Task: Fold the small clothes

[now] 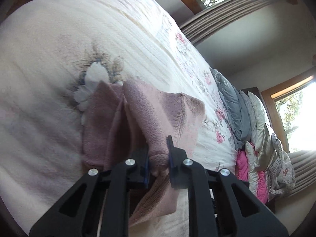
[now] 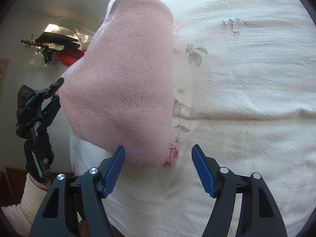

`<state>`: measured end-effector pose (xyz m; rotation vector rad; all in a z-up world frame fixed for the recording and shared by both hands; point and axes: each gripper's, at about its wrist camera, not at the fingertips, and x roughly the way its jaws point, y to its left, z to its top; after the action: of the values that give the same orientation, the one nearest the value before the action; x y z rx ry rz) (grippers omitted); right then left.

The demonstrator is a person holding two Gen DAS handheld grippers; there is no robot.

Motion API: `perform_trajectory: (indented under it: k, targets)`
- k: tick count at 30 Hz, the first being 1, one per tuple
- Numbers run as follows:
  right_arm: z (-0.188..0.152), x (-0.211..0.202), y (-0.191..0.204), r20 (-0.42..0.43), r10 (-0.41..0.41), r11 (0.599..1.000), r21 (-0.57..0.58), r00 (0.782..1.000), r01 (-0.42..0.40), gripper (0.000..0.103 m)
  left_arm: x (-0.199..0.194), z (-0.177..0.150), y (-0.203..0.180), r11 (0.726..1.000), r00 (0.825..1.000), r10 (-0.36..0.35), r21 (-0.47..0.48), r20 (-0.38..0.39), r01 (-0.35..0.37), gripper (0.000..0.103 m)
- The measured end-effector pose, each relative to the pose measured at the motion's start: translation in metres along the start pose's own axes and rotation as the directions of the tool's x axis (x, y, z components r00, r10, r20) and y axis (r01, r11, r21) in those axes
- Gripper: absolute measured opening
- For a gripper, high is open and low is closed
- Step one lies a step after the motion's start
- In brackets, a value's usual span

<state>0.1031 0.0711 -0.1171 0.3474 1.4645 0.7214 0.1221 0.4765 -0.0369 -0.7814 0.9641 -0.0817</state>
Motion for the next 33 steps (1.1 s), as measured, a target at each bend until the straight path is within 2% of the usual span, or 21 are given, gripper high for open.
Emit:
perform_trajectory:
  k: [2,6,9,13,14,16,17,20,24,26,27,28,29,30,32,33]
  targets:
    - [0.002,0.006,0.004,-0.006,0.004,1.000,-0.004,1.000,-0.004,0.071,0.009,0.000,0.019,0.999,0.999,0.042,-0.005,-0.012,-0.042,0.013]
    - [0.009,0.023,0.015,-0.023,0.002,1.000,-0.018,1.000,-0.003,0.071,0.032,-0.006,0.055,0.994,0.996,0.072,-0.075,-0.054,-0.076,0.013]
    - [0.016,0.043,0.018,-0.049,-0.044,0.999,-0.027,0.998,0.042,0.071,0.050,-0.011,0.063,0.990,0.989,0.118,-0.065,-0.085,-0.123,0.016]
    - [0.021,0.066,0.019,-0.087,-0.093,0.995,-0.044,0.992,0.089,0.070,0.039,-0.009,0.065,0.988,0.990,0.108,-0.103,-0.087,-0.117,0.025]
    - [0.022,0.068,0.019,-0.092,-0.090,0.995,-0.043,0.992,0.086,0.070,0.032,-0.010,0.063,0.988,0.990,0.113,-0.098,-0.085,-0.122,0.026]
    - [0.022,0.070,0.021,-0.090,-0.084,0.996,-0.045,0.992,0.081,0.070,0.016,-0.016,0.060,0.989,0.990,0.116,-0.082,-0.076,-0.123,0.035]
    - [0.022,0.069,0.023,-0.086,-0.079,0.996,-0.049,0.993,0.075,0.070,0.008,-0.020,0.057,0.991,0.991,0.109,-0.069,-0.078,-0.114,0.036]
    - [0.019,0.066,0.024,-0.080,-0.073,0.996,-0.047,0.994,0.069,0.070,-0.007,-0.038,0.040,0.992,0.989,0.122,-0.001,-0.089,-0.123,0.043]
    - [0.014,0.066,0.021,-0.087,-0.080,0.996,-0.047,0.993,0.076,0.070,0.002,-0.054,0.024,0.993,0.985,0.113,0.055,-0.133,-0.107,0.055]
    - [0.012,0.069,0.021,-0.091,-0.082,0.996,-0.043,0.992,0.079,0.070,0.016,-0.059,0.021,0.987,0.976,0.151,0.077,-0.156,-0.140,0.056]
    - [0.012,0.069,0.021,-0.092,-0.084,0.996,-0.043,0.992,0.081,0.070,0.027,-0.061,0.020,0.983,0.969,0.176,0.079,-0.174,-0.165,0.054]
    - [0.014,0.069,0.020,-0.092,-0.087,0.996,-0.043,0.992,0.083,0.070,0.034,-0.062,0.023,0.981,0.964,0.188,0.074,-0.189,-0.177,0.043]
    - [0.013,0.069,0.021,-0.092,-0.089,0.995,-0.044,0.992,0.085,0.070,0.040,-0.063,0.027,0.984,0.962,0.177,0.056,-0.206,-0.169,0.030]
    - [0.014,0.068,0.022,-0.092,-0.091,0.995,-0.044,0.992,0.088,0.070,0.044,-0.063,0.030,0.986,0.962,0.164,0.027,-0.216,-0.163,0.006]
    - [0.015,0.068,0.025,-0.090,-0.095,0.995,-0.043,0.991,0.091,0.070,0.036,-0.063,0.034,0.989,0.974,0.143,-0.005,-0.177,-0.146,0.005]
    - [0.015,0.067,0.026,-0.088,-0.095,0.995,-0.043,0.992,0.091,0.070,0.030,-0.063,0.031,0.989,0.977,0.149,0.009,-0.151,-0.149,0.005]
